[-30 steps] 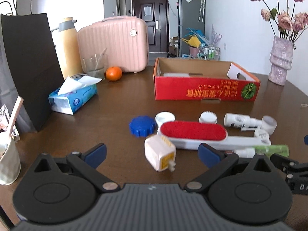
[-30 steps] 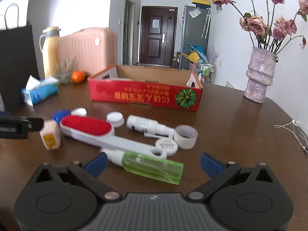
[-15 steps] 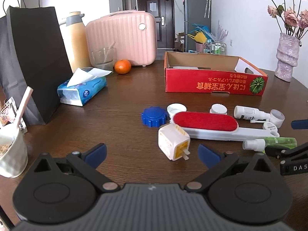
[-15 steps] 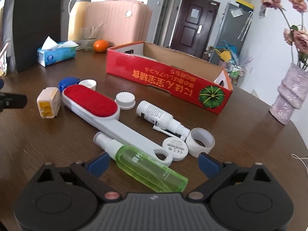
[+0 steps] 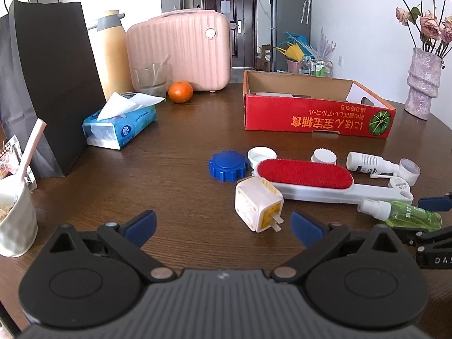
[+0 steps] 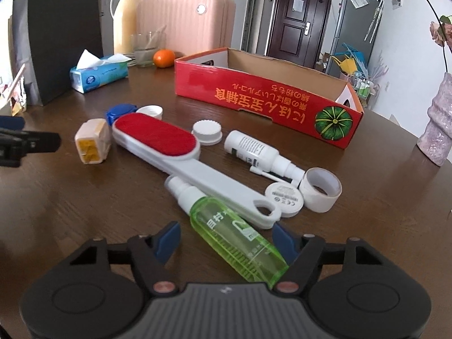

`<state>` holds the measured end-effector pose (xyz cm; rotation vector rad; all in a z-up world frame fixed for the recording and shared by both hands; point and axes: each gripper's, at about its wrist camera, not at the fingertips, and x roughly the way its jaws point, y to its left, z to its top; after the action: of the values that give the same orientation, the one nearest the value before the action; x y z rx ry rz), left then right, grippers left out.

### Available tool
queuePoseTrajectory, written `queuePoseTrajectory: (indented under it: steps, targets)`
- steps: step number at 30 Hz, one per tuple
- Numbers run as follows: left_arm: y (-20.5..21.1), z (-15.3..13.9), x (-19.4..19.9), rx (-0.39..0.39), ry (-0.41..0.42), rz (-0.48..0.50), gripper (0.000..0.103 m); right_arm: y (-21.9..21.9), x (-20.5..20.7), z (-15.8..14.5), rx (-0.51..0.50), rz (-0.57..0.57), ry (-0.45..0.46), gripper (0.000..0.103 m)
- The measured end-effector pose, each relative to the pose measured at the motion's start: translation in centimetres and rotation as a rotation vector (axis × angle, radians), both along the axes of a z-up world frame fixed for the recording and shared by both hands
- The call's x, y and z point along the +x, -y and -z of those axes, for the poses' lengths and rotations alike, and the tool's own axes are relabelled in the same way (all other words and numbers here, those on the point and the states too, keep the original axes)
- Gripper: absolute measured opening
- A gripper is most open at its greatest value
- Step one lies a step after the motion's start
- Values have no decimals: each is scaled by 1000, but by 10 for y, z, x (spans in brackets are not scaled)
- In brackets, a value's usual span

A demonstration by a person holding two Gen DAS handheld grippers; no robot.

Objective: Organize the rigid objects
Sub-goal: 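Grasp the green spray bottle around its body with the right tool, then grasp the white plug adapter with the left tool while the right tool holds the green bottle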

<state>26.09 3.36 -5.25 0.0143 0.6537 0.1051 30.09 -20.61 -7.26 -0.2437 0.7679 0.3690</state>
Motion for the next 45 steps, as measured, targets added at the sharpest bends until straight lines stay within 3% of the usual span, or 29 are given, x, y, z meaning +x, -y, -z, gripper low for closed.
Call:
queuePoseTrajectory:
  steps: [5,18,23,38,45]
  targets:
    - [1,3,2,-5,-7,15,103,-6,-3,0,26,17,-29,54]
    - [-10,7,2,-23,-13,12,103,-29,0,4,65,-4,-60,42]
    - [-14,9,3,-31,-19,7,103,-31,-3,3,92,-13,-62,30]
    - [1,14,24,-22,-41,4,103,-24,-15,-1,191,12,-19,30]
    - [18,17,49,11,-51,-52,103,-14,-16,-10,218,41,18,30]
